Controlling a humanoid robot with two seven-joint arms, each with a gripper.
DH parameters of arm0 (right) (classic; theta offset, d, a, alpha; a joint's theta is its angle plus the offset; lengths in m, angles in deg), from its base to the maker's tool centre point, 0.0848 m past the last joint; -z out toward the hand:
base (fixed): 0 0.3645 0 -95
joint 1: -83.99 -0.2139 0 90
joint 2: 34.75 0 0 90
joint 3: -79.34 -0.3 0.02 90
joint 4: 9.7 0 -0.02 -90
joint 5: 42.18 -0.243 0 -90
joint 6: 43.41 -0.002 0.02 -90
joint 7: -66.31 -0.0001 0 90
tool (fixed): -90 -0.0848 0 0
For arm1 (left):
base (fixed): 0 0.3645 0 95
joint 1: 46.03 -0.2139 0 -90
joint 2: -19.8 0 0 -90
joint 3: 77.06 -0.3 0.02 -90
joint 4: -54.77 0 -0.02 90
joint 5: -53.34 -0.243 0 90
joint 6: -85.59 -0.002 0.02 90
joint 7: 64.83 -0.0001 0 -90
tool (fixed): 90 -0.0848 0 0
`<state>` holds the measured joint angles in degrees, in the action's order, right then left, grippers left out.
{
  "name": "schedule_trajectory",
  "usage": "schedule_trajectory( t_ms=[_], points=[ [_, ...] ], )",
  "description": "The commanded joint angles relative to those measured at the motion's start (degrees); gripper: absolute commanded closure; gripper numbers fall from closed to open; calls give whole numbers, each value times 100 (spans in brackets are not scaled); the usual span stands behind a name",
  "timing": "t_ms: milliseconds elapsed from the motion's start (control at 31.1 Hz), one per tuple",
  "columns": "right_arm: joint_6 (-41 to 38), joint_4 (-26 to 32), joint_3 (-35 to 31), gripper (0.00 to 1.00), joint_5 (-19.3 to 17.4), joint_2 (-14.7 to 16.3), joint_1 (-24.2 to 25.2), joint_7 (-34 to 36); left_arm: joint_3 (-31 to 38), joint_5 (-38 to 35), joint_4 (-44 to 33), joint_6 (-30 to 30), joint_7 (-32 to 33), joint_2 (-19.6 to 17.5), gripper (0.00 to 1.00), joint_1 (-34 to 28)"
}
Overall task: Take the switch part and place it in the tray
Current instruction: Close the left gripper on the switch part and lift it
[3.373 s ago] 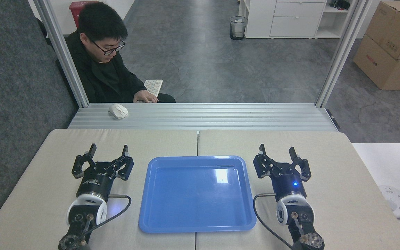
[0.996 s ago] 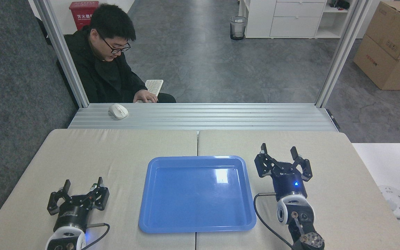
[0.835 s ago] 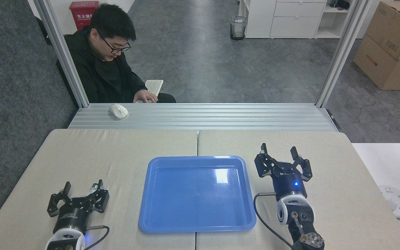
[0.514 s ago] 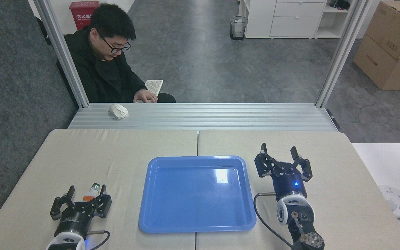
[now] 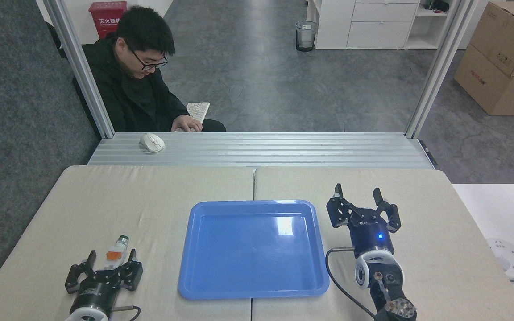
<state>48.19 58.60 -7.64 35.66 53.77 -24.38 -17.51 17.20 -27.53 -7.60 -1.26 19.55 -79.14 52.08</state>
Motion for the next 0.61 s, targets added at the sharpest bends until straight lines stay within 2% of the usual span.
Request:
schedule_trajectory(
  t_ms=[0,64,129,225,289,386,578],
  points=[
    [15,0,-3,0,4,-28,0,6,-13,-8,164,10,-9,-20,8,-19],
    [15,0,-3,0,4,-28,0,6,-13,-8,146,19,-18,-20,24,-19],
    [15,0,-3,0,4,-19,0,6,-13,-8,146,106,-96,-29,51,-19],
    [15,0,-12,0,4,-19,0,6,-13,-16,146,370,-394,-20,78,-19],
    [15,0,-12,0,4,-19,0,6,-13,-16,146,405,-579,-20,84,-28],
    [15,0,-21,0,4,-19,0,6,-22,-34,137,423,-764,-20,100,-19],
    [15,0,-38,0,-5,-28,0,14,-48,-34,58,502,-773,-38,100,-2]
  ],
)
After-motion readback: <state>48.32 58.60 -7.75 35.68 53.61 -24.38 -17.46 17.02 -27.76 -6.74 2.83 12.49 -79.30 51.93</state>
